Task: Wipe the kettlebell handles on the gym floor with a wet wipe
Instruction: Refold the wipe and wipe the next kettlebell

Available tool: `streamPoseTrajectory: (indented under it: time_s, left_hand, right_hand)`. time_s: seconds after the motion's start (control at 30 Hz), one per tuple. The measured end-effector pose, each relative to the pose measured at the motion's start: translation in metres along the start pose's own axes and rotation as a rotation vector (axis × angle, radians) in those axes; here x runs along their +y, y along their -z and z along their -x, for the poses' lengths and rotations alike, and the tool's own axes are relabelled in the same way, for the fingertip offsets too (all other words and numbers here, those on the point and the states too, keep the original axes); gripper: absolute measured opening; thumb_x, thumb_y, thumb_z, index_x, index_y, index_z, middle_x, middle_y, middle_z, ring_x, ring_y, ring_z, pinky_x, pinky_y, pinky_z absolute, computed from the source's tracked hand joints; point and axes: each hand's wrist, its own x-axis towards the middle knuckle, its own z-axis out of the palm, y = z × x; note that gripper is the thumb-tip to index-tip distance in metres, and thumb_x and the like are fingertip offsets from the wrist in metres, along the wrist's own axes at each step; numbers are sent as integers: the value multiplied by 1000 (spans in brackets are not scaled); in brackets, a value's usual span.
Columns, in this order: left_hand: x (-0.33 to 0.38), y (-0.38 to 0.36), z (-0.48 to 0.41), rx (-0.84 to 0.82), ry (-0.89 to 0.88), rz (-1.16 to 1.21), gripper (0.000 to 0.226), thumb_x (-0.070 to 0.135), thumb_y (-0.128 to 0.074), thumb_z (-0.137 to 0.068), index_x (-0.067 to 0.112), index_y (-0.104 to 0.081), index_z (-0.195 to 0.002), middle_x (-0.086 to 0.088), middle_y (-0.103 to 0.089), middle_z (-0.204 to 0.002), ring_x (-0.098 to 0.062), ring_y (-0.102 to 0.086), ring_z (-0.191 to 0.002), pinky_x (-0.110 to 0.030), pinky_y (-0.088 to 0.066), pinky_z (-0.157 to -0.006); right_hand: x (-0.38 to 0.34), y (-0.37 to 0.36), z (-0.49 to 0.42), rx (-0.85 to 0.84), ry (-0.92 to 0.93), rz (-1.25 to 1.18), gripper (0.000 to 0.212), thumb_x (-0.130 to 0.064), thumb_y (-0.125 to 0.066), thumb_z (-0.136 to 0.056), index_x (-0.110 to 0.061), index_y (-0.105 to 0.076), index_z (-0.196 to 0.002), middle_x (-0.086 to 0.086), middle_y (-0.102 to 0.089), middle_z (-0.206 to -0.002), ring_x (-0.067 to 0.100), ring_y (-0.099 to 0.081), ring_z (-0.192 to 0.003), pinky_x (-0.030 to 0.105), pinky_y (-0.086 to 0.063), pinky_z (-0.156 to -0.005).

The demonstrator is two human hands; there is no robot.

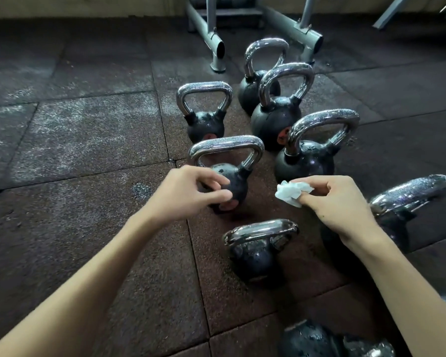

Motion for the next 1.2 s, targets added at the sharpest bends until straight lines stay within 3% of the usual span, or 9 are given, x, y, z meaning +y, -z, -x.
streamPoseTrajectory:
  time_s: [0.1,0.17,0.27,0.43,0.6,0.87,0.93,1.03,1.2]
  left_hand:
    - [-5,18,-26,224,-13,-61,22,39,-87,-80,34,-80,-100,11,-76,-90,14,-52,-56,-6,-36,-58]
    - [0,27,-44,283,-13,-170,29,44,-88,-77,38,-79,-104,13,-73,-95,7,-60,-77,-22,-49,-75]
    - [13,33,-68,236,43,-350,40,53,-86,-74,41,-77,-111,13,-71,-105,-12,-64,-98,-35,-54,-86]
    - [25,45,-104,129,63,-514,49,61,-86,-69,45,-75,-115,19,-71,-119,-13,-60,-120,-36,-51,-93]
    - [9,60,-142,-86,35,-453,31,64,-89,-63,54,-77,-89,34,-69,-72,10,-66,-86,-23,-50,-70]
    - [-11,64,-177,-317,-16,-300,29,59,-93,-58,45,-79,-79,34,-69,-66,15,-65,-78,-23,-54,-79]
    - [-15,66,-184,-360,-22,-277,28,60,-93,-56,47,-78,-77,32,-70,-66,12,-67,-81,-25,-56,-81]
    - [-19,65,-190,-388,-26,-230,29,59,-94,-52,49,-77,-73,25,-73,-69,3,-70,-85,-30,-58,-83]
    - [-26,62,-193,-427,27,-135,29,56,-96,-51,47,-77,-71,20,-75,-74,-2,-71,-85,-30,-58,-80]
  right_hand:
    - [-8,1,-20,0,36,-6,22,-20,-80,-82,-37,-83,-95,-22,-78,-88,2,-71,-90,32,-57,-83]
    - [-18,4,-33,3,52,7,20,-22,-82,-82,-37,-83,-95,-24,-77,-87,-3,-68,-83,23,-50,-74]
    - [-35,2,-55,20,85,45,19,-23,-80,-83,-38,-83,-96,-24,-76,-86,-7,-64,-78,13,-43,-70]
    - [-63,-10,-91,61,151,126,19,-20,-79,-85,-32,-83,-99,-26,-70,-77,-8,-64,-74,2,-41,-63]
    - [-79,-44,-125,87,213,243,18,-17,-78,-85,-26,-83,-100,-20,-70,-80,-22,-57,-74,-3,-36,-70]
    - [-84,-71,-128,26,176,422,13,-29,-79,-88,-17,-78,-83,-6,-60,-83,-4,-54,-71,8,-36,-64]
    - [-98,-67,-123,-79,182,468,7,-25,-78,-88,-28,-74,-83,-5,-58,-90,-5,-55,-74,7,-37,-69]
    - [-113,-58,-120,-261,153,555,36,-14,-73,-91,-47,-69,-103,-6,-57,-101,0,-55,-72,6,-38,-70]
    - [-120,-54,-131,-320,116,624,49,-15,-78,-90,-32,-68,-134,-11,-58,-96,-3,-52,-68,5,-36,-69]
